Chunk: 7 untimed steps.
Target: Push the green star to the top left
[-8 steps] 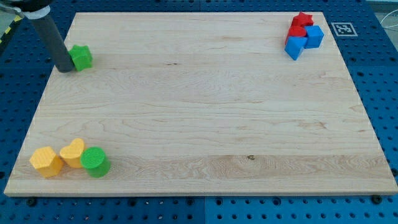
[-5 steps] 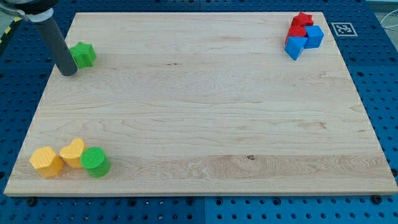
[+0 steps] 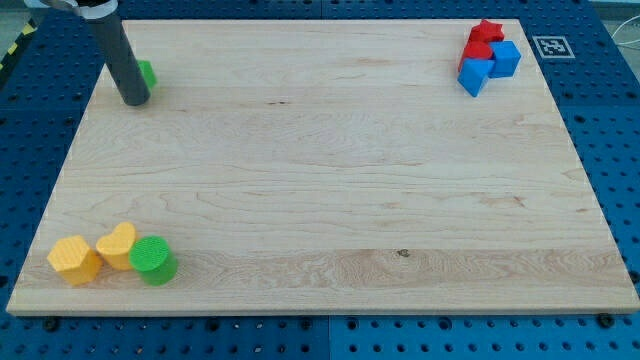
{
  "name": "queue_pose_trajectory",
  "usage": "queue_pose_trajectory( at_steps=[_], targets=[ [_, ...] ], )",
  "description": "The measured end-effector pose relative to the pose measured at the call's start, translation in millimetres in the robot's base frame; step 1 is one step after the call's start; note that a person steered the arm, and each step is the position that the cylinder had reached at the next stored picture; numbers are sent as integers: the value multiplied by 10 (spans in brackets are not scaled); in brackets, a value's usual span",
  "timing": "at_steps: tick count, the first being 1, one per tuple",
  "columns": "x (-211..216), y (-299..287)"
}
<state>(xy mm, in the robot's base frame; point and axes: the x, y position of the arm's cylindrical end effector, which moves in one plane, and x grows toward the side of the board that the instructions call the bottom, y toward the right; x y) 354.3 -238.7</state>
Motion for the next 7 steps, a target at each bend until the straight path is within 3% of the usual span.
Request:
queue_pose_trajectory(
  at_steps=[2, 5, 7],
  targets=[
    [-6, -58],
    [-625, -164],
    [-647, -164]
  ],
)
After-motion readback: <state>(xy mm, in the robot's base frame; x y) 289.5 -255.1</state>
